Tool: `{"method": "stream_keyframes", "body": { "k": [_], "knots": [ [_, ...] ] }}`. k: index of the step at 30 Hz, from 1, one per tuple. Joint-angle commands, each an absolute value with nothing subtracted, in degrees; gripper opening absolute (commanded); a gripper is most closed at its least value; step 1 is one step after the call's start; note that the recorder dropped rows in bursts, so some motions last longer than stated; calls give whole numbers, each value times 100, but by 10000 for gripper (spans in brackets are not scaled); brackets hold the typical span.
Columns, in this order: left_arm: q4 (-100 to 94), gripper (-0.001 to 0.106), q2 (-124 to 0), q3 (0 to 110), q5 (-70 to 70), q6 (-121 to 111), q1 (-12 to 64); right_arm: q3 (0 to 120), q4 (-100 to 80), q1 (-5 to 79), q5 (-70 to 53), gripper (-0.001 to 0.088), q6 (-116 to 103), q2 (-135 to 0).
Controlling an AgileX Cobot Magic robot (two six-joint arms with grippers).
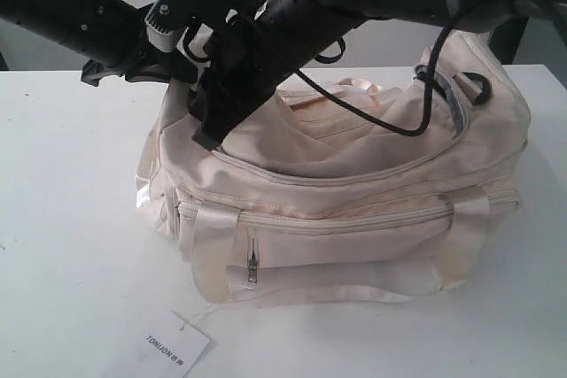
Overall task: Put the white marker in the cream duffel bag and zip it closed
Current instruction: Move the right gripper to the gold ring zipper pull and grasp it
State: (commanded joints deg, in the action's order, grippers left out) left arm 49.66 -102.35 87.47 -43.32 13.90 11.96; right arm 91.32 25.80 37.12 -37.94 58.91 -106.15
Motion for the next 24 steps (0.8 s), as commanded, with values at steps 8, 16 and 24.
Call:
{"method": "stream_keyframes", "body": {
  "k": [8,16,24],
  "knots": [
    [4966,0,-10235,8747,-4332,1390,1196,9132,2539,3712,-3622,372,6444,-10841],
    [4966,0,-10235,8747,-4308,1390,1196,9132,2590,3712,-3365,353,6417,-11108],
    [4966,0,-10235,8747,-4308,1402,1196,9132,2117,3712,-3424,0,5033,-11125]
  ]
}}
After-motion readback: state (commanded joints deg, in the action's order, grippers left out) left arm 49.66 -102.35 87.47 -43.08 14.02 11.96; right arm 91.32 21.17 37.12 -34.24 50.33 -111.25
